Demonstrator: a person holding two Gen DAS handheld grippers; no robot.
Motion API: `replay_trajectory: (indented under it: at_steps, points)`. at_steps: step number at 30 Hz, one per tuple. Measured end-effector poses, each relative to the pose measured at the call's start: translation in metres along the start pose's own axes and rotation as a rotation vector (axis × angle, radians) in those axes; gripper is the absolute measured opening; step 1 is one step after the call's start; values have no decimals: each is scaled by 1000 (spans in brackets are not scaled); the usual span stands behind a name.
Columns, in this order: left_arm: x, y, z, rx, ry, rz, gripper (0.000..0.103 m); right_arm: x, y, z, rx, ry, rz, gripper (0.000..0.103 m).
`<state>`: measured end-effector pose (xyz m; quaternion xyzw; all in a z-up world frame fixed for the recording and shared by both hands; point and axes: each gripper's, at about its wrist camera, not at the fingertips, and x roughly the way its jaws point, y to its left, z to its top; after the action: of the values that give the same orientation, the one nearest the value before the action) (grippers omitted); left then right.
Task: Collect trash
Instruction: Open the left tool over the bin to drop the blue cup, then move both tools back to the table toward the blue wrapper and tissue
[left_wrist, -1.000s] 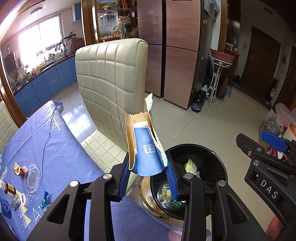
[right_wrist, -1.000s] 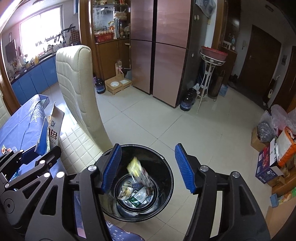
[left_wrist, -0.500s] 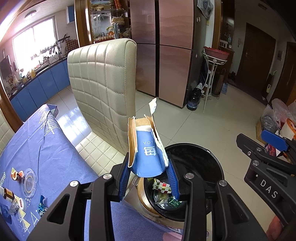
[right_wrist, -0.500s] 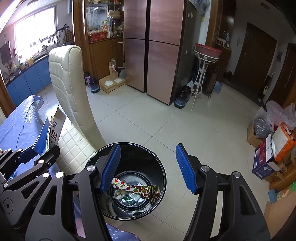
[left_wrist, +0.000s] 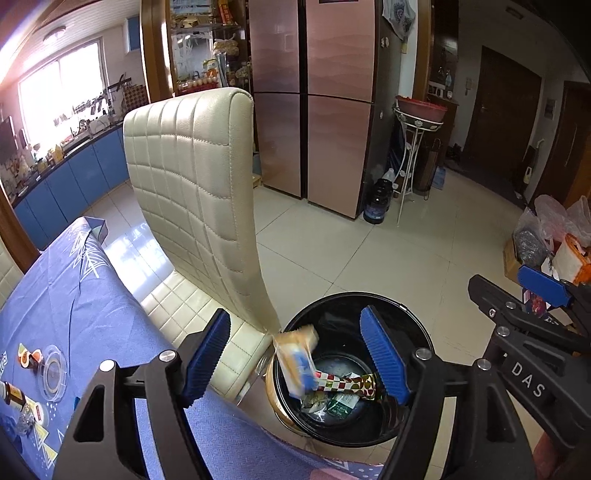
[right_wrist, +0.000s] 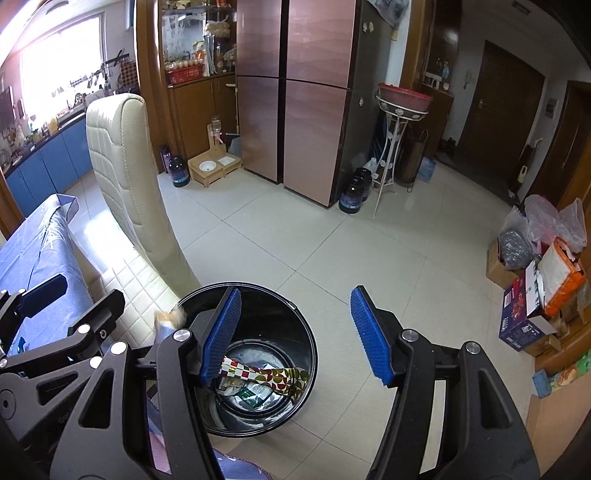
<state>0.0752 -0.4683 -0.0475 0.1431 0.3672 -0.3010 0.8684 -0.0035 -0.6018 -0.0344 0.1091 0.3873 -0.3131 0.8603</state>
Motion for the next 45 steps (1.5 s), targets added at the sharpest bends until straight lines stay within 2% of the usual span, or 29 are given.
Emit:
replay_trajectory:
  at_steps: [11,20,34,45]
  points:
    - [-2,14,-7,-46,32,39,71,-6,11,-3,-18,-1,29,64]
    - [-23,53,-24,-119,24,106,71,-14,47,-10,-89,-5,92,64]
    - [-74,151,-74,-289,36,293,71,-43,157,-31,-271,-20,279,64]
    - [-127,227,-130,-444,51,453,71,-73,243,-68,-425,-9,426,64]
